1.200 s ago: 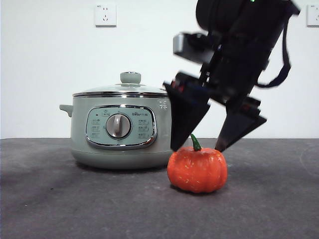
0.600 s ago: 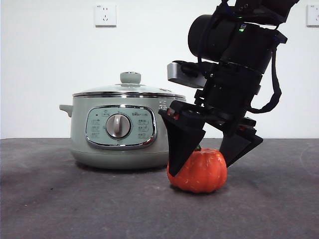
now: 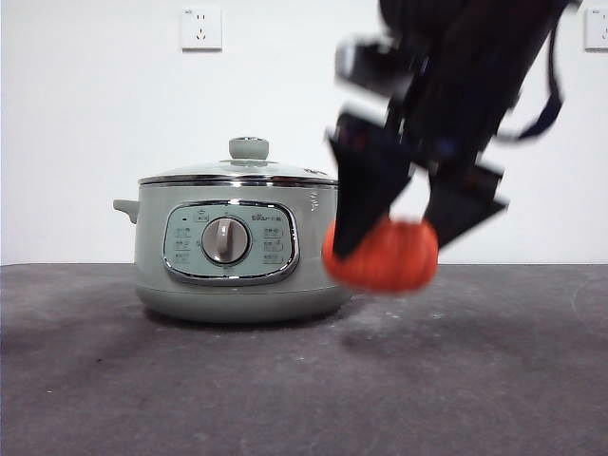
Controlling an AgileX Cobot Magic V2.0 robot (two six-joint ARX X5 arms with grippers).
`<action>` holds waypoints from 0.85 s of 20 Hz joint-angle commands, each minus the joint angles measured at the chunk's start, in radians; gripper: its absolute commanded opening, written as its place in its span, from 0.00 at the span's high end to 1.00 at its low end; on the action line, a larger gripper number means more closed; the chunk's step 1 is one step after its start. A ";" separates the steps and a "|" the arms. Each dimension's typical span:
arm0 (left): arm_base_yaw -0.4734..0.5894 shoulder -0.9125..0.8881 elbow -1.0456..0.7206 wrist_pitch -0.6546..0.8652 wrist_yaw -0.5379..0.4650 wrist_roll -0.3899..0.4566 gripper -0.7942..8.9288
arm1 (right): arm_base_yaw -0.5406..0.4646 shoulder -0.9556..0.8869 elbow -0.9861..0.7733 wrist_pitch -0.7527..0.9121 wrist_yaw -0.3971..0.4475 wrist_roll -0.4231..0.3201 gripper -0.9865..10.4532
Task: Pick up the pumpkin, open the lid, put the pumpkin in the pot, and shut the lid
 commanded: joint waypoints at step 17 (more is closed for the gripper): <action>-0.322 0.892 0.619 0.319 -0.344 0.034 0.14 | 0.002 -0.622 0.001 -0.133 0.061 0.089 0.92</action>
